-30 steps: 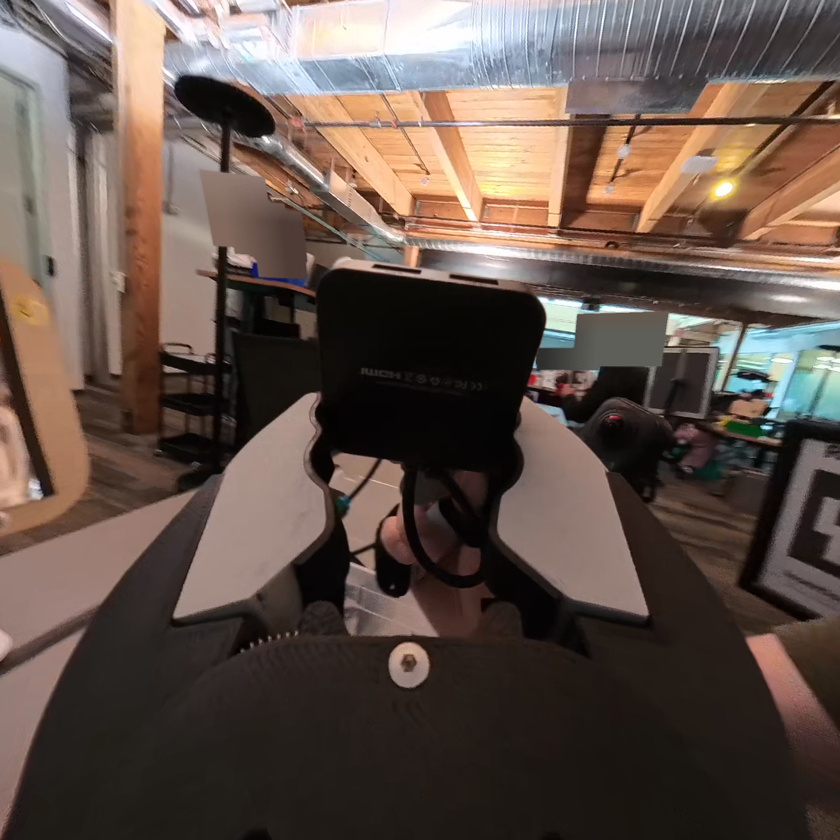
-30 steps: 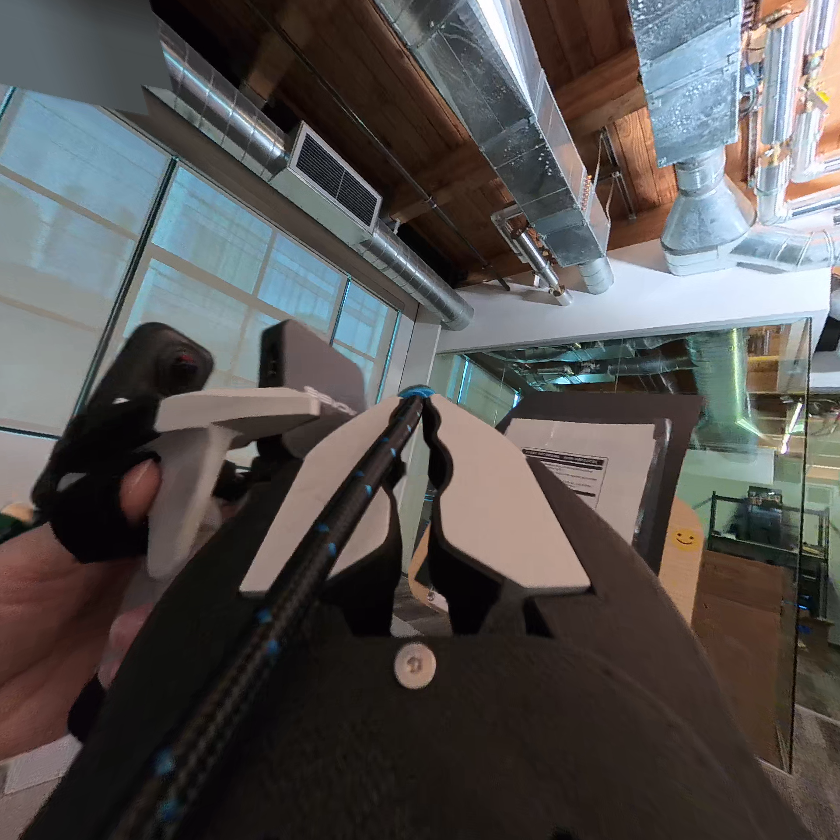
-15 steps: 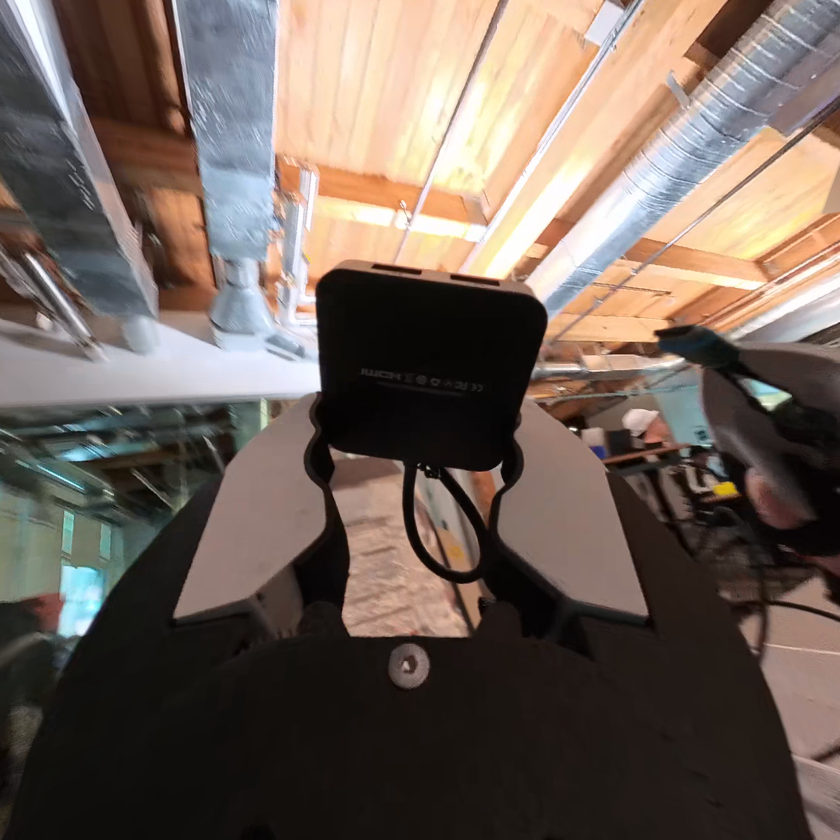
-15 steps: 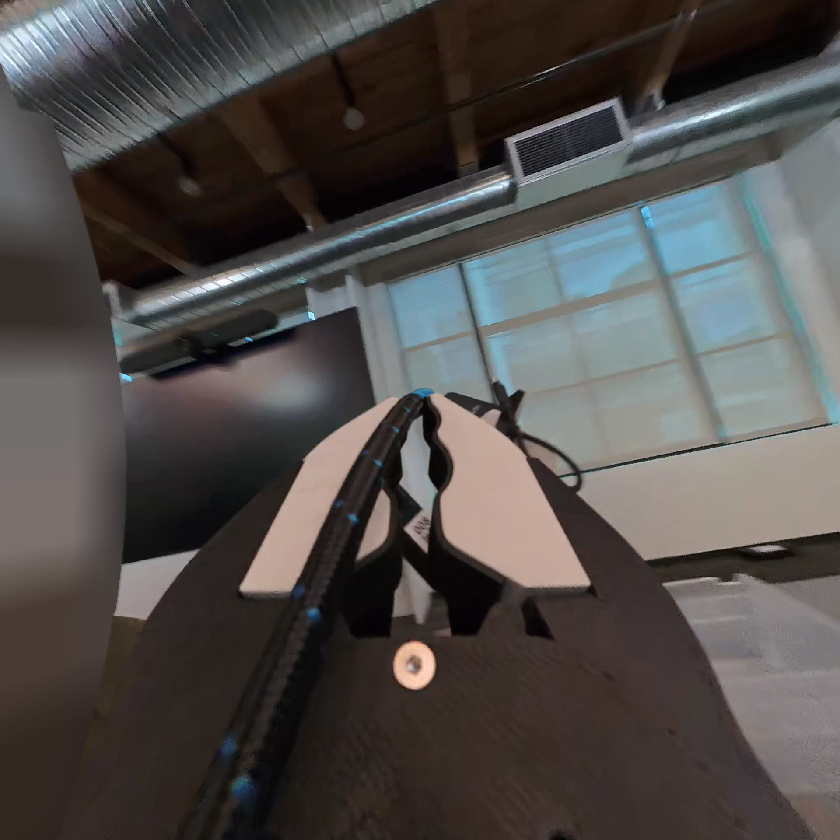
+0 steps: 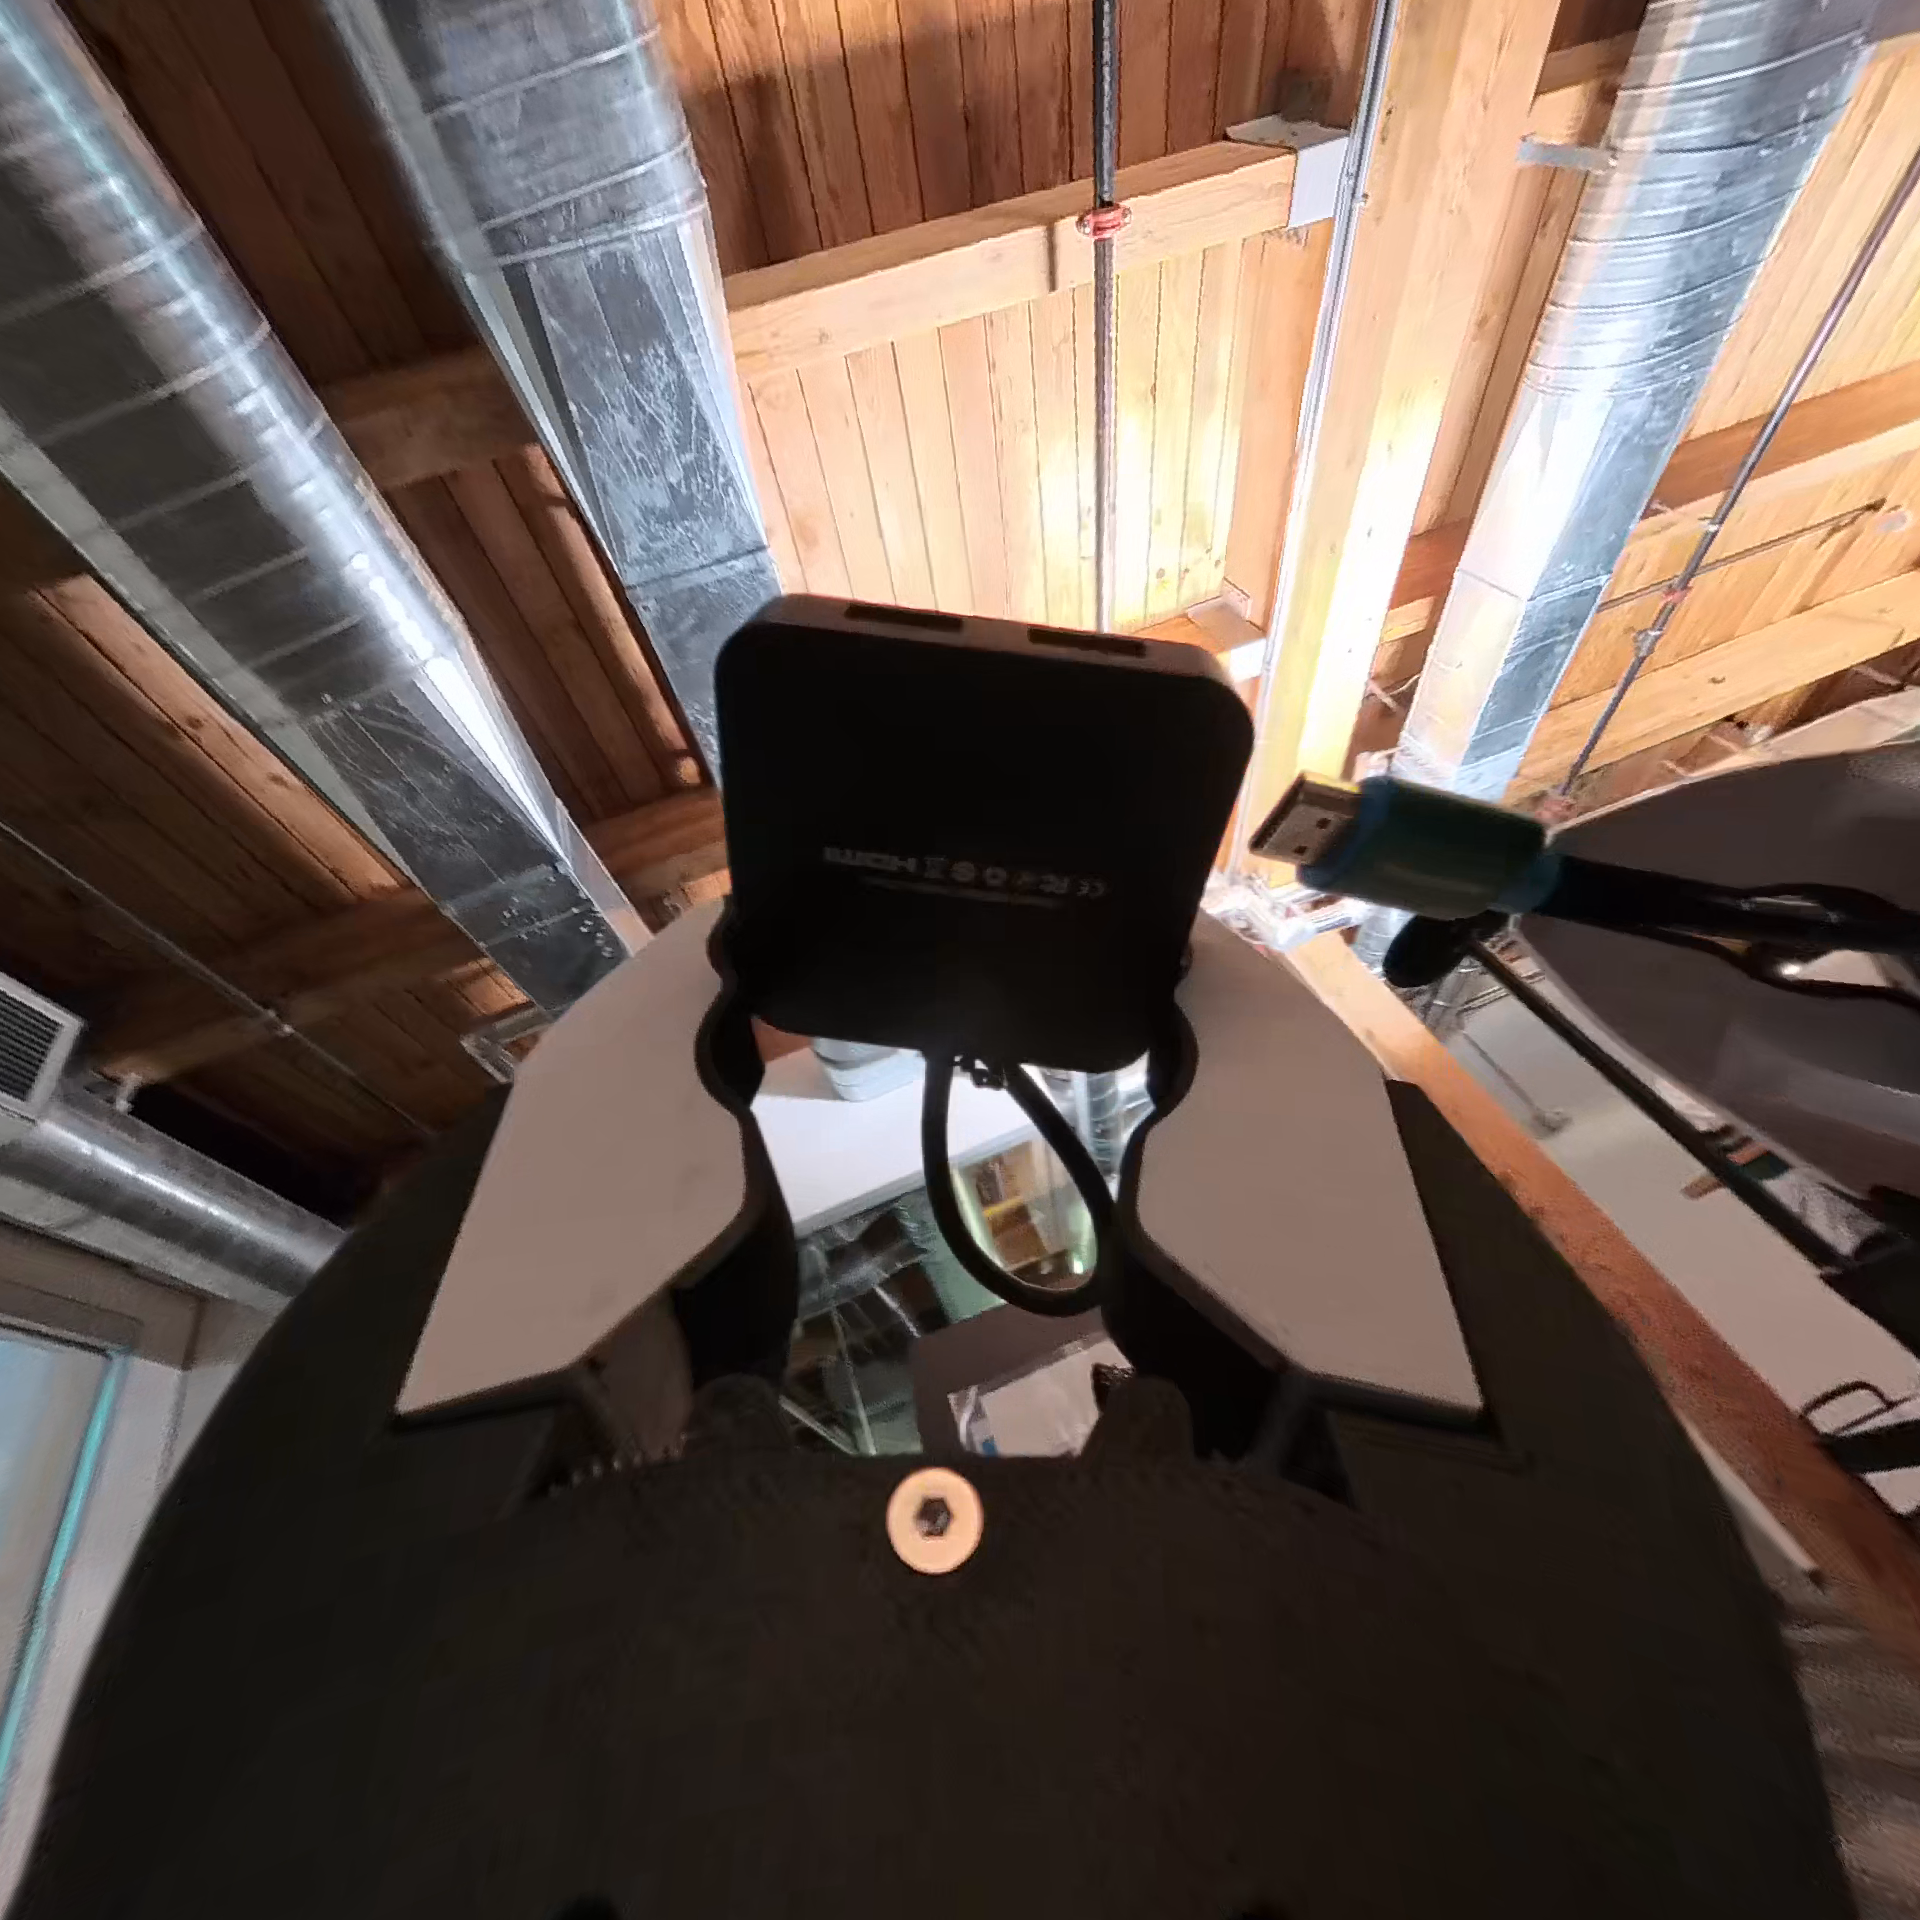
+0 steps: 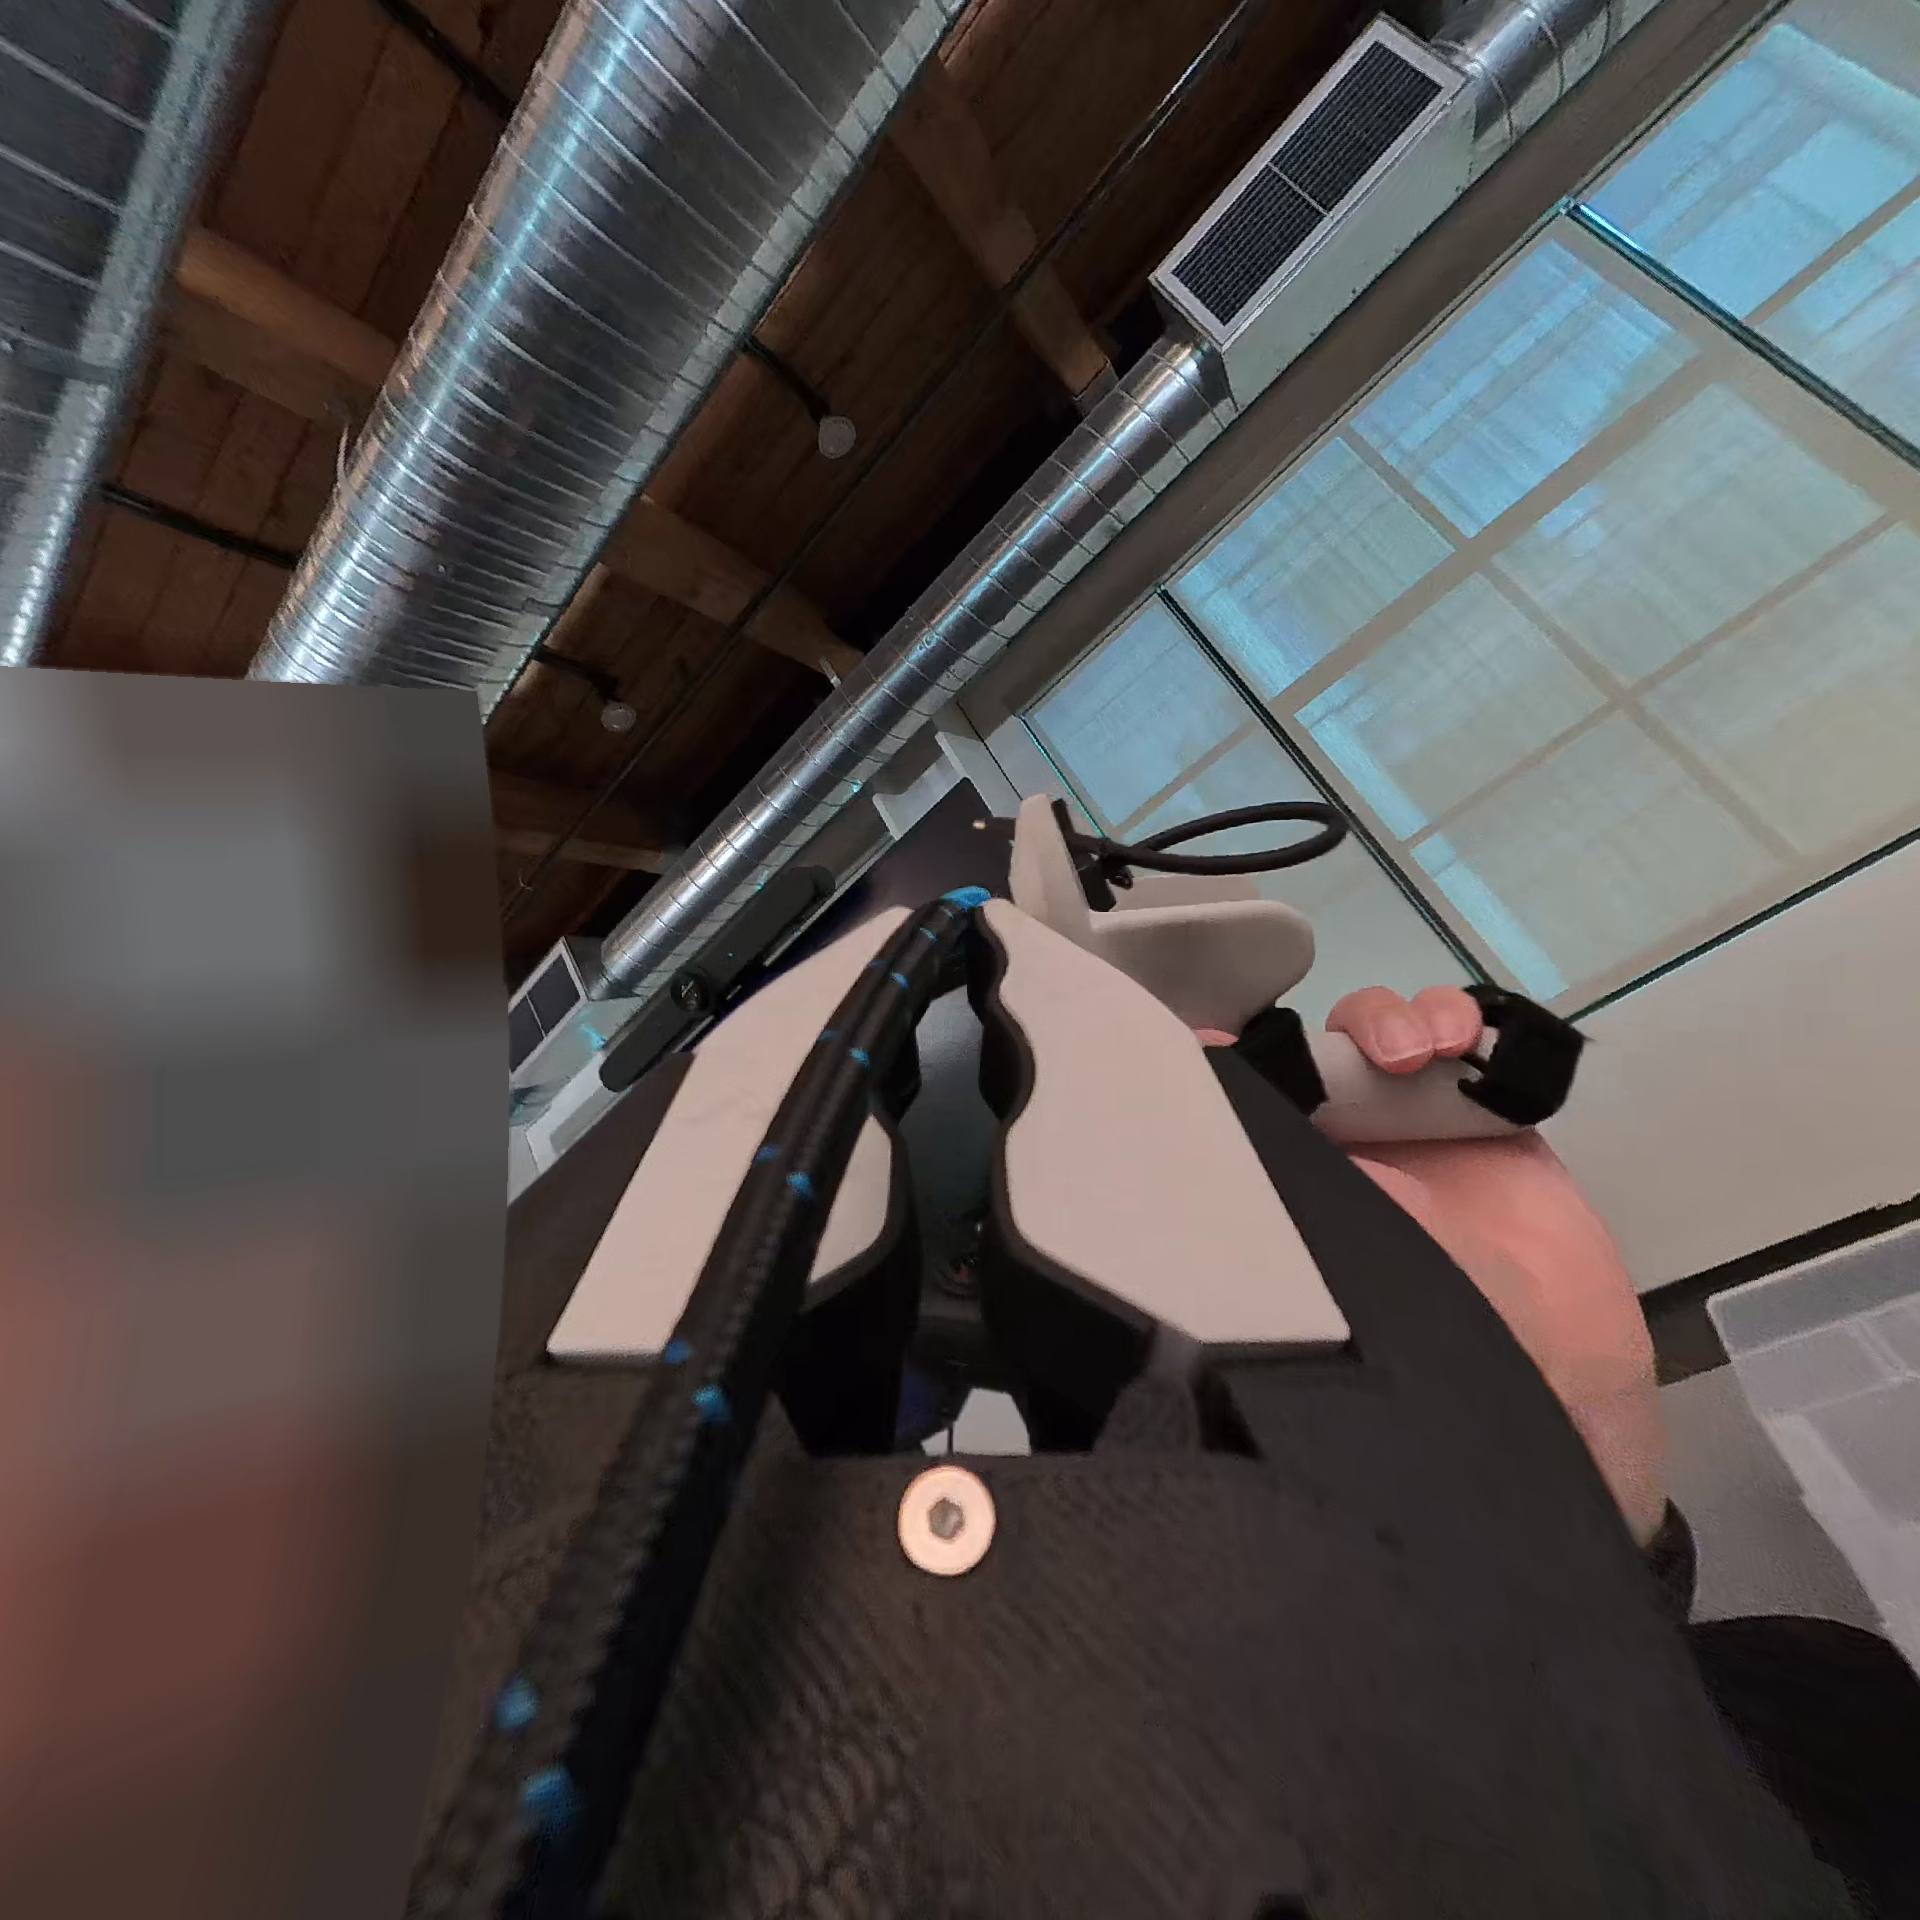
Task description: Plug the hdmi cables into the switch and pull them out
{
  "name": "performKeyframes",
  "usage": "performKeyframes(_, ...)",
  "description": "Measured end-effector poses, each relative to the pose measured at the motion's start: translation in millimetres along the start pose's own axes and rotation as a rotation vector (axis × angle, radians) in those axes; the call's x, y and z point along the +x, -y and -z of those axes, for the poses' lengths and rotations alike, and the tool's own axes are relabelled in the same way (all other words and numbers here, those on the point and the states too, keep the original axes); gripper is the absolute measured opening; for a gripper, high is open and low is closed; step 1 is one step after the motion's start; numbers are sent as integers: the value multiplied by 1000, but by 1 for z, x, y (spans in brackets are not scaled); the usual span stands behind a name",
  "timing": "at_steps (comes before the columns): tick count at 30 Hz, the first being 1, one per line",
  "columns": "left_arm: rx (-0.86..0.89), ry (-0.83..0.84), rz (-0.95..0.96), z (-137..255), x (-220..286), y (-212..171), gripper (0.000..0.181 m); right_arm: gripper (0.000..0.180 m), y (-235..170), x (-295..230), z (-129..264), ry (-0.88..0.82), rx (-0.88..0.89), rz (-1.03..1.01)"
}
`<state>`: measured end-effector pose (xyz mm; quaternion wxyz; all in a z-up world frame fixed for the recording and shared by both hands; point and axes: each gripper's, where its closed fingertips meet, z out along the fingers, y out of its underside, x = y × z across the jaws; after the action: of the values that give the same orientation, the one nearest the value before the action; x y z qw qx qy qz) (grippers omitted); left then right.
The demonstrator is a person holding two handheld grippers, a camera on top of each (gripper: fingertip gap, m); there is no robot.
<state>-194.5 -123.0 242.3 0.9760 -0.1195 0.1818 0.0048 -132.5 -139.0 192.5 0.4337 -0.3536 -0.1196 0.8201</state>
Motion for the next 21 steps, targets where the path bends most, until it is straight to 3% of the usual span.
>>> performKeyframes(21, 49, 43, -113, 3, 2, 10, 72, 7, -15, 11, 1, -46, 33, -177)
